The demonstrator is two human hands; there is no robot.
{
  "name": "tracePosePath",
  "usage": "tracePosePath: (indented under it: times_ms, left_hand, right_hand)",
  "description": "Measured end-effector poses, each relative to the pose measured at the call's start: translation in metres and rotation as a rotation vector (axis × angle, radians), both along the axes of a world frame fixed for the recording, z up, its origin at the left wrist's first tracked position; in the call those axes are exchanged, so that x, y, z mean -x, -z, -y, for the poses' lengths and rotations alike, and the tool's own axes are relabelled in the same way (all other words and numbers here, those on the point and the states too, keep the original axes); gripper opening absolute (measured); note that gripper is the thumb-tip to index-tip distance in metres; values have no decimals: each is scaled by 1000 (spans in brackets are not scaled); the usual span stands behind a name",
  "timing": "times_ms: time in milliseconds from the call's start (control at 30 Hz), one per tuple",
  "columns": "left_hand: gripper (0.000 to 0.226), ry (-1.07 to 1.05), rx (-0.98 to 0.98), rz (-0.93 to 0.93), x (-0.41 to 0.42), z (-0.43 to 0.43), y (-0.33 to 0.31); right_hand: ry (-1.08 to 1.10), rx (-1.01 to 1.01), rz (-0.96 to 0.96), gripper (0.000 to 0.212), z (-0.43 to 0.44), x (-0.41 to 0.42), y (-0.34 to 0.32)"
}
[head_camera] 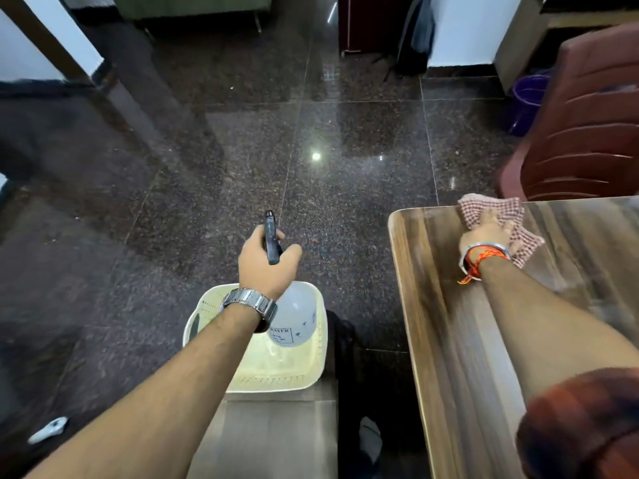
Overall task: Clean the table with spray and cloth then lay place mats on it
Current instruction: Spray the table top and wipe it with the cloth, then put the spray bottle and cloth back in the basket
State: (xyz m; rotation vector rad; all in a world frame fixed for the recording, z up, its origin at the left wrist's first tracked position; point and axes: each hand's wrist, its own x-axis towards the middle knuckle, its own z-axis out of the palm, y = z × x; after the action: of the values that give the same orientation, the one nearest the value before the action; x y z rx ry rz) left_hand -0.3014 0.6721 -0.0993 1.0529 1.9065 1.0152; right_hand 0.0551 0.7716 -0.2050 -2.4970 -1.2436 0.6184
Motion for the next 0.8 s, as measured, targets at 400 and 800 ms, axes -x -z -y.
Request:
tracePosePath:
  times_ms: [400,800]
  left_hand:
    - [48,296,48,-358,105,52,36]
    - [44,485,136,-285,172,81,98]
  right_hand:
    - [-324,-218,-477,27,125,240,-46]
    - [-239,135,-438,46,190,341,30]
